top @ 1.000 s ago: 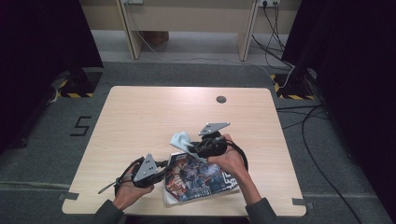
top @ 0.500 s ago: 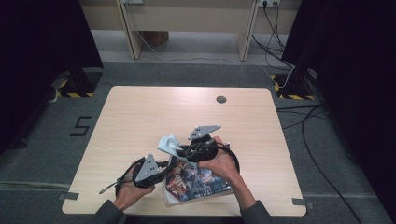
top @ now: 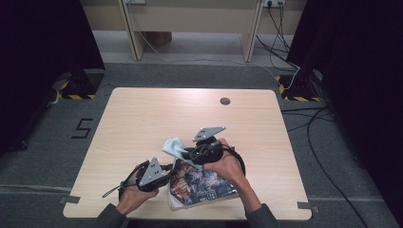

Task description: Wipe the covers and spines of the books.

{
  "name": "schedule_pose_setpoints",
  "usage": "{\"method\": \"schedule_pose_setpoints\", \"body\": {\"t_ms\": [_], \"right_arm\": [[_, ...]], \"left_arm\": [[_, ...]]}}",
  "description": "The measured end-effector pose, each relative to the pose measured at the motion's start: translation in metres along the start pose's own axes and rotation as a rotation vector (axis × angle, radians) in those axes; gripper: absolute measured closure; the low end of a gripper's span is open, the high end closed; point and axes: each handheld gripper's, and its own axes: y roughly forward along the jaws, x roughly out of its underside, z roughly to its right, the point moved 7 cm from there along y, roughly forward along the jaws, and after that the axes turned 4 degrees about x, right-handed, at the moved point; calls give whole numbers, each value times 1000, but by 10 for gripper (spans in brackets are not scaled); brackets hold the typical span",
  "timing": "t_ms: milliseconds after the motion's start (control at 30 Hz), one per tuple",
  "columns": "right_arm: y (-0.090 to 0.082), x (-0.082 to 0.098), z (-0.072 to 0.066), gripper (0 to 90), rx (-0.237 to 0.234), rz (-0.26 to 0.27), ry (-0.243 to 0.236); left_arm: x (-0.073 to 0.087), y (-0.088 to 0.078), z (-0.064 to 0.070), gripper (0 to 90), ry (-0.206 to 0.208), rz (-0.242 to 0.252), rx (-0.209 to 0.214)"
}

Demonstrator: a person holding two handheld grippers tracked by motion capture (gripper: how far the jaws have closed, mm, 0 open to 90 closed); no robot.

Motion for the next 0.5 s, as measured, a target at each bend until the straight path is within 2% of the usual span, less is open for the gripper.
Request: {"method": "schedule_pose_setpoints", "body": {"t_ms": [133,167,267,333,500], "right_arm": [[-2,10,23,770,40,-18,49],[-2,13,30,770,48,-22,74],[-2,24,51,771,103,-41,114],[-3,31,63,773,125,-50,150],[-6,43,80,774,187,-79,160]], "left_arm": [[0,0,0,787,4,-2,1],[0,0,1,787,9,-2,5],[-1,0,3,790,33,-7,3],[-1,0,3,790,26,-9,2],[-1,0,2,790,15,-13,0]]}}
